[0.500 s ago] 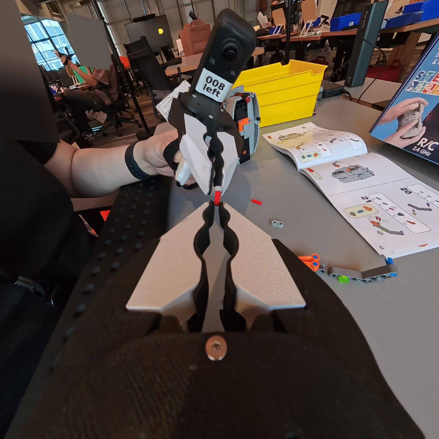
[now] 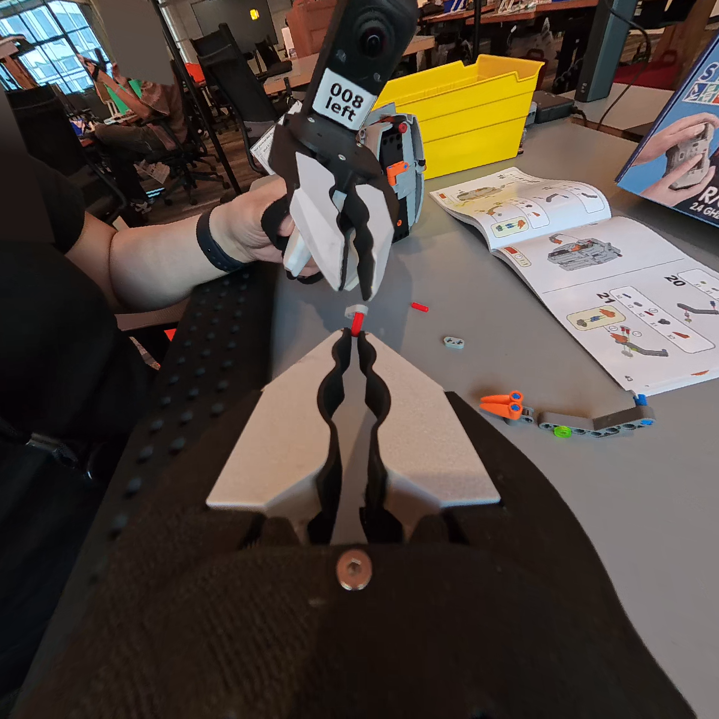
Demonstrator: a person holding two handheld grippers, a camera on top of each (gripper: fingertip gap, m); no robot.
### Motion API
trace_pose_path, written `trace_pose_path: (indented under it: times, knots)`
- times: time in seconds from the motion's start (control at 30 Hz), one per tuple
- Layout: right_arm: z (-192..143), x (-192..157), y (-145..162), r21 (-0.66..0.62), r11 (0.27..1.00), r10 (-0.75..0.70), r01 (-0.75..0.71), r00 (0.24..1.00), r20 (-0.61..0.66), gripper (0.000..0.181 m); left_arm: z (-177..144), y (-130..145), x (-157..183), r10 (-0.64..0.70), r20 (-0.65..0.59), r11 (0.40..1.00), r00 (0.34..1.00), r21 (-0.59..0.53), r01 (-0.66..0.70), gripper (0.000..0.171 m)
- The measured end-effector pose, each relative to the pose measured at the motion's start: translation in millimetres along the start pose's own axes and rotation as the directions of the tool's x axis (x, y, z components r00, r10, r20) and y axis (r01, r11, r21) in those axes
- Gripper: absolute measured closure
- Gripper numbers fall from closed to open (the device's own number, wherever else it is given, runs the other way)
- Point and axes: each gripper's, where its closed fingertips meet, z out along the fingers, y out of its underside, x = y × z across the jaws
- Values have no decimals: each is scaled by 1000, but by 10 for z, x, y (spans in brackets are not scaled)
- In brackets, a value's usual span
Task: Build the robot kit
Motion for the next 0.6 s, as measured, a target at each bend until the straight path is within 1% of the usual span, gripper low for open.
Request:
trace_pose_path:
  times: [0.1,0.37,0.6]
  knots:
    - [11,-2,21,-12,1000,-11,11,1000,-4,178,3,31,-30,-20,10,1000,1000,-22,21,152]
    - [36,-20,64,-39,998,-48,48,999,-11,178,77,155,-45,-30,16,995,999,-94,32,160]
    - [47,-35,87,-52,997,-59,59,998,-8,178,73,148,-35,-49,-1,995,999,-87,49,160]
